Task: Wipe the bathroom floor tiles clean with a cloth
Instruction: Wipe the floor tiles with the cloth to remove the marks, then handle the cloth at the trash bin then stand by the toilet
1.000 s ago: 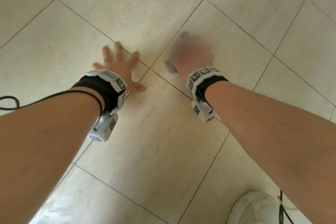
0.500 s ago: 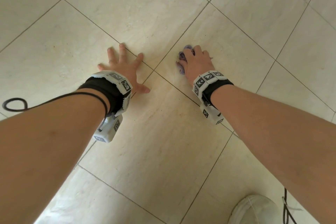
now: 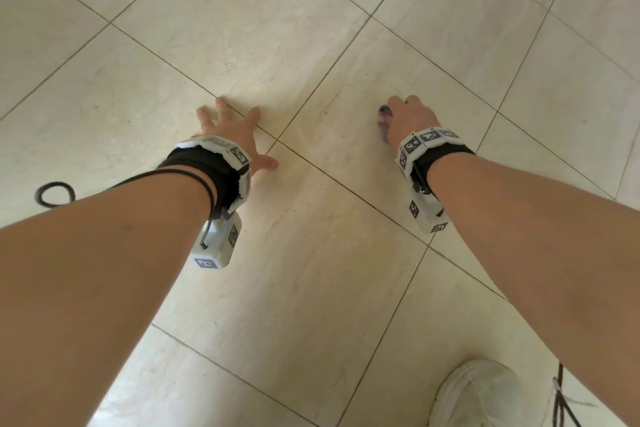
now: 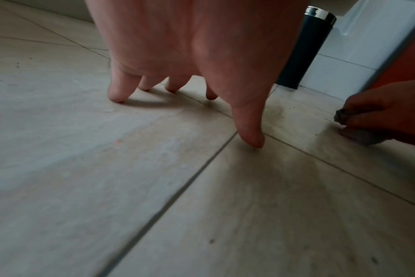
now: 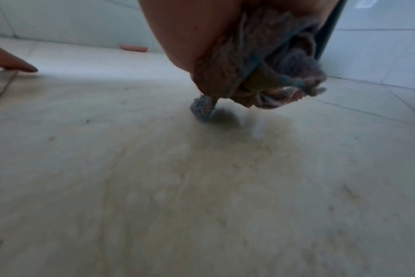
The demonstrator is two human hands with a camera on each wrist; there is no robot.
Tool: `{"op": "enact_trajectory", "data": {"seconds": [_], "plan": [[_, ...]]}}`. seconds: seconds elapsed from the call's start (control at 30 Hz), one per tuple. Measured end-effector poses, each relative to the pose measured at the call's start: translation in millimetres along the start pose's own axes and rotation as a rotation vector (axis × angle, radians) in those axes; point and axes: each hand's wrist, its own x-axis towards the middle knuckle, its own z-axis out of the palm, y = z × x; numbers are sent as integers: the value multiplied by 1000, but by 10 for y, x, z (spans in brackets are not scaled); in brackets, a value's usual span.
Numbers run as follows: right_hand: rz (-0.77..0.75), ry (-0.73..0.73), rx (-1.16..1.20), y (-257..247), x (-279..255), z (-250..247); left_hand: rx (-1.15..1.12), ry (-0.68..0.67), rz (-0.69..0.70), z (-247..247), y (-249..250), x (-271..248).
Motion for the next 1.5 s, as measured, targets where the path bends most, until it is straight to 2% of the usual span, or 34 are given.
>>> {"op": "enact_trajectory", "data": {"seconds": [0.17,0.33,0.47,0.6,0.73,0.87,1.07,1.23,1.33,1.5], "plan": [[-54,102,92,-96,67,-137,-32,45,84,-138,248,14],[-119,177,232,-178,158,-340,43,171,117,-441,494,72],[-148,193,258,-148,139,-729,96,225,108,-768,679,-11],[-156,173,259,-64,-81,-1303,58,240,83,-1221,881,-437],[-119,112,279,61,-505,-2062,61,211,43,-1859,1080,-1073],[-98,82,267,225,-932,-3034,93,210,59,-2736,1369,-1668],[-80,108,319,540,-1471,-4578,84,210,99,-4100,2043,-2473],[-84,76,361,911,-1839,-5666,105,210,122,-5061,2646,-3068],[-108,58,333,1110,-1967,-6294,66,245,128,-5632,2954,-3322],[-115,154,415,1204,-1885,-7054,21,344,182,-6335,3242,-3460]]}}
